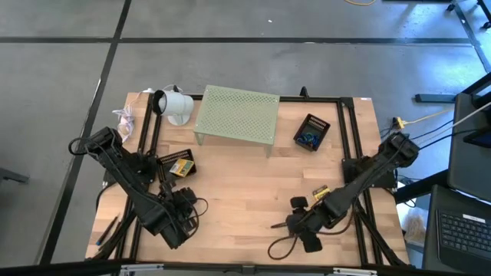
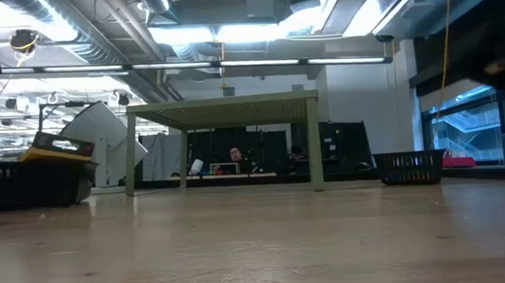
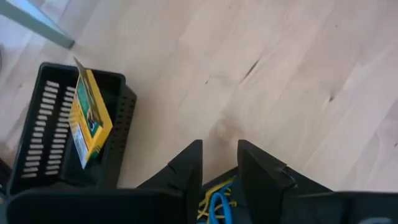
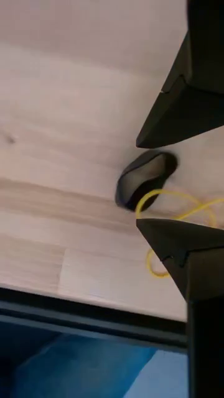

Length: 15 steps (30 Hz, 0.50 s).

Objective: Pick & Place Office Desk Supplies
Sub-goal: Put the black rubber band into the bottom left black bin

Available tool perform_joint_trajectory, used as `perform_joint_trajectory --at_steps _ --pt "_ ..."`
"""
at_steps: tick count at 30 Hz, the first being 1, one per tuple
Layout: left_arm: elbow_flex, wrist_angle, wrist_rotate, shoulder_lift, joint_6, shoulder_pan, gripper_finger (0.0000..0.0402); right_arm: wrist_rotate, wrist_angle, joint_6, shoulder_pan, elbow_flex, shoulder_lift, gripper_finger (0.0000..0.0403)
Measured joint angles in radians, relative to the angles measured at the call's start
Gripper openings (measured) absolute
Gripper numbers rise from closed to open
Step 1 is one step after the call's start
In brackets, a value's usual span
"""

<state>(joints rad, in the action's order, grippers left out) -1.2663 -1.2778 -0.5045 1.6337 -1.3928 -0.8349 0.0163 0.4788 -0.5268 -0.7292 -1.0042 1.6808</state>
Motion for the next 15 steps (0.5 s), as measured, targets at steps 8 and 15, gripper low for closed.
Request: perform_joint_trajectory --at_steps 8,15 --pt "0.0 0.002 -0.027 0.0 0.066 0.0 0.0095 0.066 -0.051 0.092 0.003 0.0 0.06 0.0198" --pt "0.0 0.004 -0.056 0.0 0.08 0.001 0.0095 0.11 -0.043 0.126 0.004 0.0 0.077 0.0198"
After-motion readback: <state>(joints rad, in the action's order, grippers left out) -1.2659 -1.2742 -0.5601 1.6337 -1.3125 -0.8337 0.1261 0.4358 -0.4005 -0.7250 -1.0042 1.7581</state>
